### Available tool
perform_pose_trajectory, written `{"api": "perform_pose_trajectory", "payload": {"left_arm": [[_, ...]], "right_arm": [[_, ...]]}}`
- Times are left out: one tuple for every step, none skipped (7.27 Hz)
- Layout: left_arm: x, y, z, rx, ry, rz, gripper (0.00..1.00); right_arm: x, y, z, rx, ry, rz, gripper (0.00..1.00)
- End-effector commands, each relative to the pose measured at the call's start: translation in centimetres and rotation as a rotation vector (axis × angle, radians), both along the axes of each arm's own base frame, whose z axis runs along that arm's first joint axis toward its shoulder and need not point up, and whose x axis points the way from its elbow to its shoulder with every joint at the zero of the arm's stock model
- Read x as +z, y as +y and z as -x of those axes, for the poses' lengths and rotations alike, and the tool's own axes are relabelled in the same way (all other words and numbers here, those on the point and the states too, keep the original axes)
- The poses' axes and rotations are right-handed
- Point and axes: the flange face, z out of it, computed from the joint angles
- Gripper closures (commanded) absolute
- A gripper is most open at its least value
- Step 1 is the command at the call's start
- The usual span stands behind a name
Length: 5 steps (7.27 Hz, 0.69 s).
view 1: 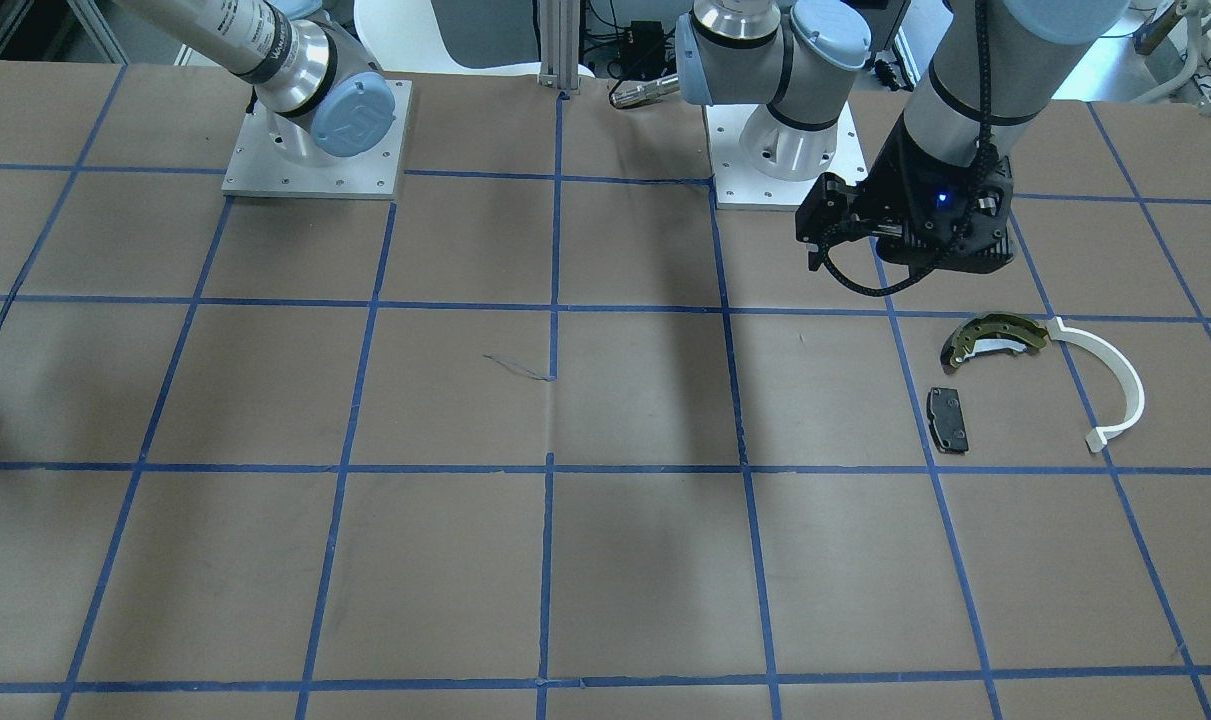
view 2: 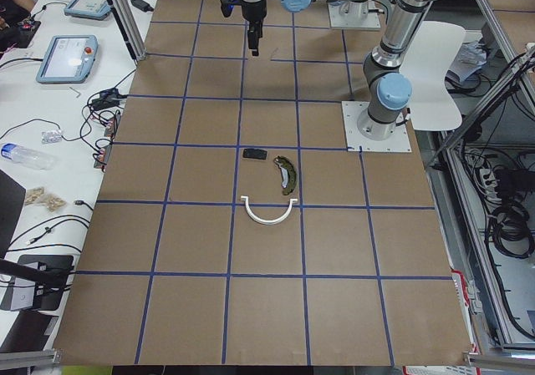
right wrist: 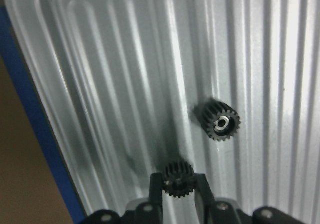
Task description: Place bearing gear from tray to pile
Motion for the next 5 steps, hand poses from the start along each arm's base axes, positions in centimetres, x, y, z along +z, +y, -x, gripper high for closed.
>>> {"api": "perform_pose_trajectory", "payload": {"left_arm": [[0.1, -0.1, 0.0, -0.001, 0.001, 0.008, 0.0], [0.0, -0.2, 0.1, -0.003, 0.001, 0.014, 0.0], [0.2, -0.3, 0.0, -0.004, 0.006, 0.027, 0.0], [-0.2, -0.7, 0.0, -0.002, 0.008, 0.025, 0.0], [0.1, -0.6, 0.0, 0.001, 0.004, 0.031, 0.0]], "right_arm": [[5.0, -0.6, -2.4, -0.005, 0.011, 0.028, 0.96], [8.6, -3.0, -7.7, 0.043, -0.025, 0.064, 0.96], [12.0, -5.2, -13.6, 0.128, -0.011, 0.087, 0.96], [13.3, -8.1, -21.1, 0.164, -0.013, 0.109, 0.96], [13.6, -10.4, -29.2, 0.173, -0.012, 0.114, 0.96]]}}
